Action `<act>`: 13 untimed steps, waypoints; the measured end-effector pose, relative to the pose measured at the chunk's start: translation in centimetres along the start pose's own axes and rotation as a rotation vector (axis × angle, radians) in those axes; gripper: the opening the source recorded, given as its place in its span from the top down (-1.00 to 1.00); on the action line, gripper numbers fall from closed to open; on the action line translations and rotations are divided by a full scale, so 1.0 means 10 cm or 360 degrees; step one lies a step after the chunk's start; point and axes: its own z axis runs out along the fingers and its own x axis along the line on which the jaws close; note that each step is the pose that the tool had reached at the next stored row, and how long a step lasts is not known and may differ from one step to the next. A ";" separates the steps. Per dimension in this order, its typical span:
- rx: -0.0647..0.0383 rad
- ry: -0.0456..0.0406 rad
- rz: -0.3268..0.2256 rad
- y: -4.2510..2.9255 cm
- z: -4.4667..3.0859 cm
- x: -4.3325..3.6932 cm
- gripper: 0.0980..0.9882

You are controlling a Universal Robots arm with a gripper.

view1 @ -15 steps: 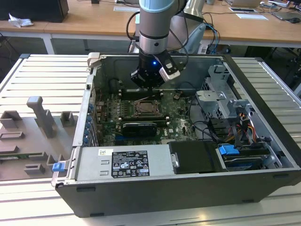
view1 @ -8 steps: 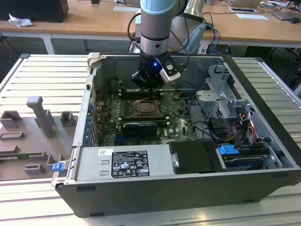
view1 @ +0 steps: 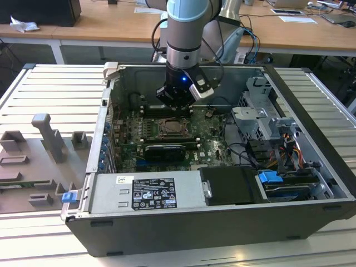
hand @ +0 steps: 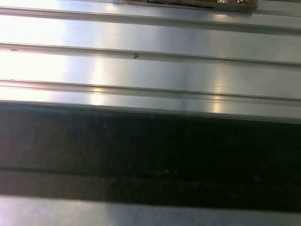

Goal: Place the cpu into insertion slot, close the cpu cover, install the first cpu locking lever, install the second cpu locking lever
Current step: 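Install the first cpu locking lever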

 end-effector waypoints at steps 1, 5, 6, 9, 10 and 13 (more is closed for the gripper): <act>0.0002 0.0000 0.0000 0.001 0.006 -0.003 0.98; 0.0005 0.0000 0.0000 0.002 0.028 -0.007 0.98; 0.0005 0.0001 0.0000 0.002 0.031 -0.007 0.98; 0.0006 0.0001 0.0000 0.001 0.041 -0.007 0.98; 0.0006 0.0001 0.0000 0.001 0.044 -0.007 0.98; 0.0005 0.0000 0.0000 0.002 0.046 -0.007 0.98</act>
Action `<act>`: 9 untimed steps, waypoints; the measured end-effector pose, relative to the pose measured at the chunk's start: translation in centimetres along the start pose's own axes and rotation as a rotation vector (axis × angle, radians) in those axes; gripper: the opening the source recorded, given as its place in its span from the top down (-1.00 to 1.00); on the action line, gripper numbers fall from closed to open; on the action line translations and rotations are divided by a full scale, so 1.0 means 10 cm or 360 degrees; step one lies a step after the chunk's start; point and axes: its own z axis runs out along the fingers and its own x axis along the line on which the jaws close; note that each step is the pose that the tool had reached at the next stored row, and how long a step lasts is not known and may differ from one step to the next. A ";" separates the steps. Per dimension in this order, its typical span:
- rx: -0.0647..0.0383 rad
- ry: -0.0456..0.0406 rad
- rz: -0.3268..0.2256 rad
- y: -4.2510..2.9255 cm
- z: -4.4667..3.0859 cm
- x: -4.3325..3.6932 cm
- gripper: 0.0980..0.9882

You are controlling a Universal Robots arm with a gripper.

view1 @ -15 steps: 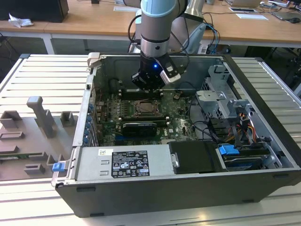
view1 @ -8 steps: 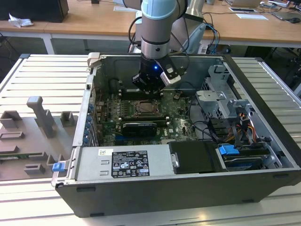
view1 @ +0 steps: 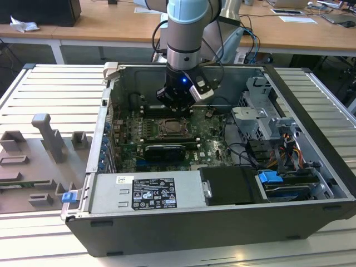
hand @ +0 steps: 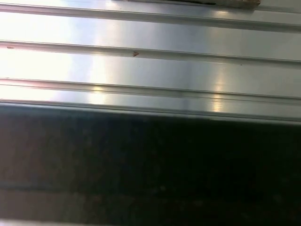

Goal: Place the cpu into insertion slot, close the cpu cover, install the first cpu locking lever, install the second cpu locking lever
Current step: 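Install the first cpu locking lever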

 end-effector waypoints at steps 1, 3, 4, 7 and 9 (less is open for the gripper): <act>0.0001 0.0000 0.0000 0.000 0.000 0.000 0.98; 0.0003 0.0000 0.0000 -0.001 0.000 -0.001 0.98; 0.0004 0.0000 0.0000 -0.002 0.000 -0.001 0.98; 0.0004 0.0002 0.0000 -0.006 0.001 -0.004 0.98; 0.0003 0.0002 0.0000 -0.007 0.004 -0.004 0.98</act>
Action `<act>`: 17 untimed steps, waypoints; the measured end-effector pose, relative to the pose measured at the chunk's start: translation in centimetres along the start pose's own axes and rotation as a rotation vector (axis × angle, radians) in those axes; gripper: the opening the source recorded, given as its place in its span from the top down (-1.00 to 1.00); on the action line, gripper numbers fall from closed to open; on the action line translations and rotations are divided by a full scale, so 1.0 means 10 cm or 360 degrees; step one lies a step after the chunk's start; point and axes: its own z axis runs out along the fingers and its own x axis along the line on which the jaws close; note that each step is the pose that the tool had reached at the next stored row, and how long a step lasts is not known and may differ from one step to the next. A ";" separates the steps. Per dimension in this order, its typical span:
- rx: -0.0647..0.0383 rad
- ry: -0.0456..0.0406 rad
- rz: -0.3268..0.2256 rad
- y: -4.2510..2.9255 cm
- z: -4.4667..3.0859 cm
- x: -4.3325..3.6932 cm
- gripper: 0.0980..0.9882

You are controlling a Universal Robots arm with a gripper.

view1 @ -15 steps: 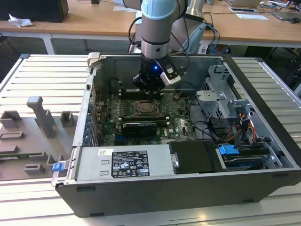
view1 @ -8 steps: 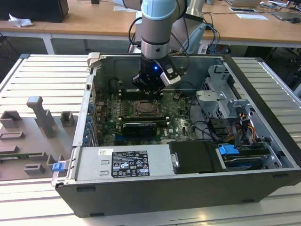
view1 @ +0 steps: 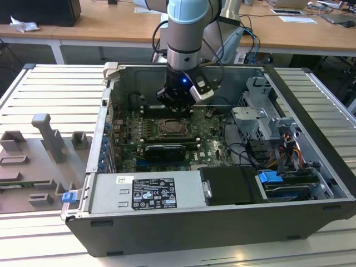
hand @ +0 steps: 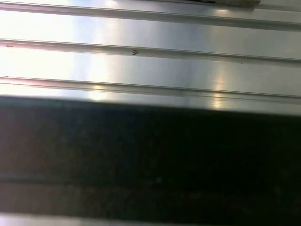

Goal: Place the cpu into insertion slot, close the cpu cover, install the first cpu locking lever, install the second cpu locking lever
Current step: 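Install the first cpu locking lever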

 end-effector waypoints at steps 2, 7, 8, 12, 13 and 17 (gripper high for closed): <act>0.0000 0.0001 0.0000 -0.001 0.012 0.000 0.98; -0.0005 0.0000 0.0000 -0.001 0.008 -0.001 0.98; -0.0006 0.0000 0.0000 0.001 -0.003 -0.002 0.98; -0.0006 0.0001 0.0000 0.006 -0.114 -0.004 0.98; -0.0006 0.0001 0.0000 -0.007 -0.116 -0.003 0.98; -0.0006 0.0001 0.0000 -0.036 -0.118 -0.001 0.98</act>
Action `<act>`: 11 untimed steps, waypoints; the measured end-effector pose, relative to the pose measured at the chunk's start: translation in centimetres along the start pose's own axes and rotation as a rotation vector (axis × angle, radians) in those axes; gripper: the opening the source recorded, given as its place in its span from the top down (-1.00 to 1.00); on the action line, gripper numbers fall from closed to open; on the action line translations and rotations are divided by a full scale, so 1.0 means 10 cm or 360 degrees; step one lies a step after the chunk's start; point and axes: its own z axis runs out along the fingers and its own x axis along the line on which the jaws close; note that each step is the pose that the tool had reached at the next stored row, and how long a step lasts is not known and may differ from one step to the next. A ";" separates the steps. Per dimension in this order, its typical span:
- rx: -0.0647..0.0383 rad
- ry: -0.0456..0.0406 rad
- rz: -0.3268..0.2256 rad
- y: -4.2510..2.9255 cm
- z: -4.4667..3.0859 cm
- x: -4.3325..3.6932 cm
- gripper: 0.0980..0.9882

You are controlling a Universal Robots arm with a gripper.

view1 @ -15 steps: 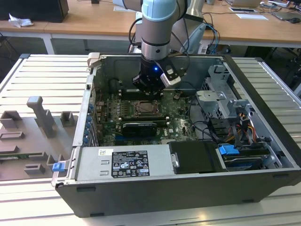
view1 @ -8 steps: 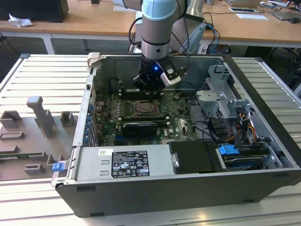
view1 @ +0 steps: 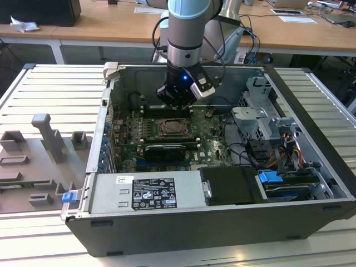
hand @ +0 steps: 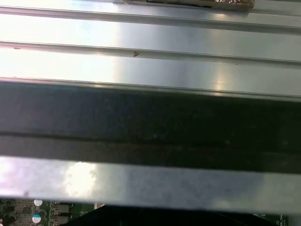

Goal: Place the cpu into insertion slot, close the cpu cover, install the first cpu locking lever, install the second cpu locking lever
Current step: 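Install the first cpu locking lever, then install the second cpu locking lever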

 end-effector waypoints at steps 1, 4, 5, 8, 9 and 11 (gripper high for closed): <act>0.0000 0.0000 0.0000 -0.009 -0.001 0.000 0.98; 0.0000 0.0000 0.0000 -0.024 -0.002 0.001 0.98; 0.0000 0.0000 0.0000 -0.028 -0.002 0.002 0.98; 0.0000 0.0000 0.0000 -0.042 -0.003 0.002 0.98; 0.0000 0.0000 0.0000 -0.061 -0.004 0.004 0.98; 0.0000 0.0000 0.0000 -0.090 -0.006 0.005 0.98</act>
